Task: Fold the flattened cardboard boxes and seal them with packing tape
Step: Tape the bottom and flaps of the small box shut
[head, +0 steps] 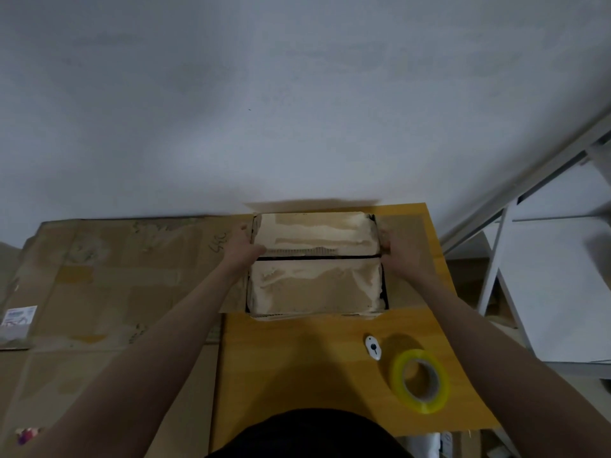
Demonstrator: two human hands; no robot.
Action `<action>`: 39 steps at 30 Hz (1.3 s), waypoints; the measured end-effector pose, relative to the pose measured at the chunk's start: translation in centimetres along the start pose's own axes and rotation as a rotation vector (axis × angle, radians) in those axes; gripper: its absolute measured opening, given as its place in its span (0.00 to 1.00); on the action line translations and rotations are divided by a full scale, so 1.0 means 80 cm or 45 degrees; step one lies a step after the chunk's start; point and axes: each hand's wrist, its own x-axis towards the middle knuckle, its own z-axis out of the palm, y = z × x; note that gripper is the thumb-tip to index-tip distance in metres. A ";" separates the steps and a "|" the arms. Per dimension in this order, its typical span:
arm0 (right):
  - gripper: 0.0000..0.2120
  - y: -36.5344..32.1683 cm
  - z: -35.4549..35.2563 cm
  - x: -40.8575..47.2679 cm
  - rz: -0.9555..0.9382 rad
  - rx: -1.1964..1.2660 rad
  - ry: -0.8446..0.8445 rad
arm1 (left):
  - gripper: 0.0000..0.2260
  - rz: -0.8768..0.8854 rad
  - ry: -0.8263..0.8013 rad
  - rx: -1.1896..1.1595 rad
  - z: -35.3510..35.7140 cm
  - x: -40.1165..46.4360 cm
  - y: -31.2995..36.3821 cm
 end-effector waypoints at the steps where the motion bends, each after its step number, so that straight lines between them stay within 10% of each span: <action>1: 0.28 0.000 -0.001 0.001 -0.048 0.121 -0.021 | 0.36 -0.011 0.008 -0.034 0.000 0.000 0.000; 7: 0.08 0.016 -0.006 0.009 -0.046 -0.017 0.042 | 0.24 -0.077 0.013 -0.311 -0.007 0.006 0.013; 15: 0.22 0.002 0.003 0.002 -0.120 -0.545 -0.190 | 0.16 0.408 0.123 -0.298 -0.029 0.004 0.058; 33: 0.18 -0.019 -0.029 -0.065 -0.222 -0.440 -0.031 | 0.25 0.894 -0.243 1.025 -0.114 0.060 0.098; 39: 0.13 -0.034 -0.027 -0.115 -0.004 -0.665 -0.108 | 0.40 0.967 -0.314 1.913 -0.122 0.062 0.112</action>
